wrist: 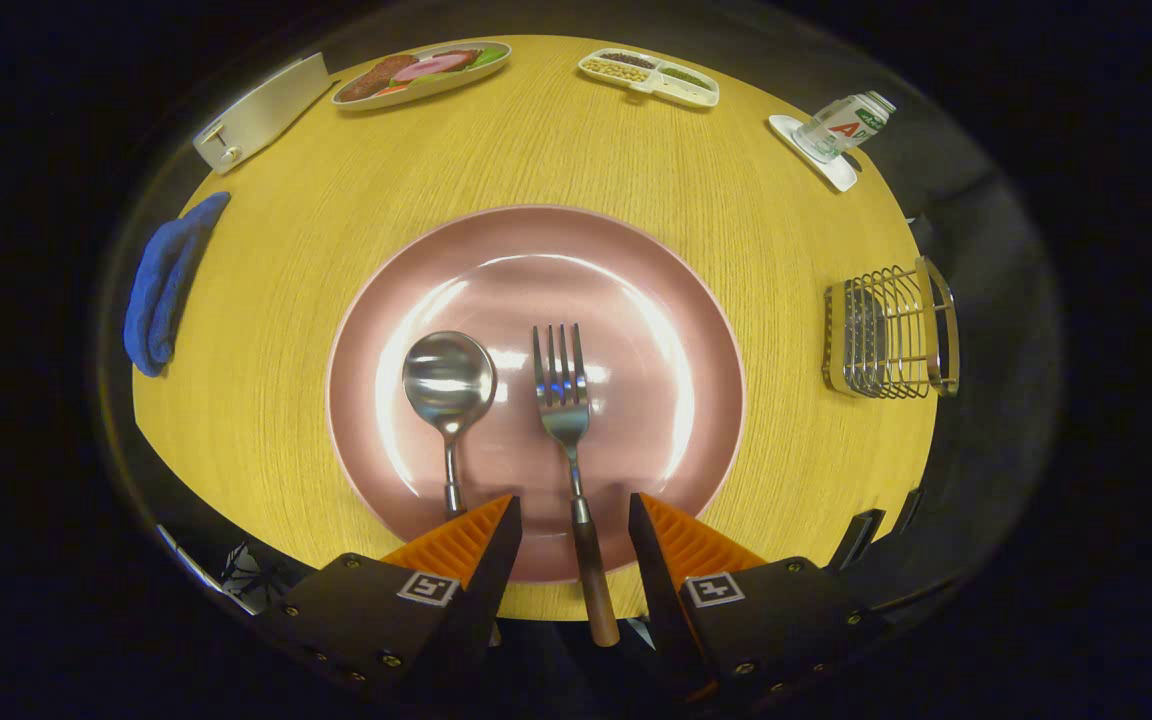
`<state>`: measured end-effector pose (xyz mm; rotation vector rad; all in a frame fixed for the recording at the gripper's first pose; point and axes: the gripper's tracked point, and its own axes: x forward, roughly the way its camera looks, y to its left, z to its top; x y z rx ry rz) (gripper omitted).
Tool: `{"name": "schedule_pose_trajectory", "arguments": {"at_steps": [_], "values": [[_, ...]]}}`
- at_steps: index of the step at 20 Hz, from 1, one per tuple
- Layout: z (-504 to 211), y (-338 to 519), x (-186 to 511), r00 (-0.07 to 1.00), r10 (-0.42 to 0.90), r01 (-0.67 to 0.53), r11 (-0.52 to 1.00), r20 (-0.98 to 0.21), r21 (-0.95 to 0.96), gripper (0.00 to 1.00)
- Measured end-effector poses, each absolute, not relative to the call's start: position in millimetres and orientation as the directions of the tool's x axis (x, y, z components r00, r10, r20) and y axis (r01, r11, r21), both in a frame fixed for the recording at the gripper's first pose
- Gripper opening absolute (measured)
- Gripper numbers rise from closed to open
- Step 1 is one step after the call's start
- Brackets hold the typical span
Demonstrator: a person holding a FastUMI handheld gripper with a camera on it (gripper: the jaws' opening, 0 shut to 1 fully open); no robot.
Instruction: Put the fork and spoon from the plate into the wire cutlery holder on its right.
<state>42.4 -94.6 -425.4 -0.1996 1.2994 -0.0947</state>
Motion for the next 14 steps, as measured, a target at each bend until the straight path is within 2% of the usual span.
{"name": "schedule_pose_trajectory", "arguments": {"at_steps": [1,3,4,5,7,8,9,10,13,14], "values": [[-427,-98,43,0.264,-0.187,-0.051,0.977,-0.946,-0.208,0.68],[-428,-101,42,0.245,-0.191,-0.076,0.973,-0.950,-0.216,0.62],[-429,-102,39,0.233,-0.190,-0.091,0.972,-0.954,-0.216,0.54],[-429,-101,38,0.230,-0.180,-0.099,0.973,-0.956,-0.207,0.51],[-430,-100,36,0.215,-0.170,-0.105,0.975,-0.962,-0.196,0.48],[-430,-97,36,0.214,-0.163,-0.110,0.976,-0.963,-0.189,0.43],[-429,-95,35,0.210,-0.158,-0.119,0.975,-0.965,-0.185,0.33],[-428,-95,35,0.214,-0.161,-0.127,0.973,-0.964,-0.191,0.14],[-423,-95,38,0.247,-0.174,-0.102,0.974,-0.953,-0.204,0.06],[-419,-96,37,0.254,-0.186,-0.080,0.974,-0.949,-0.212,0.06]]}}
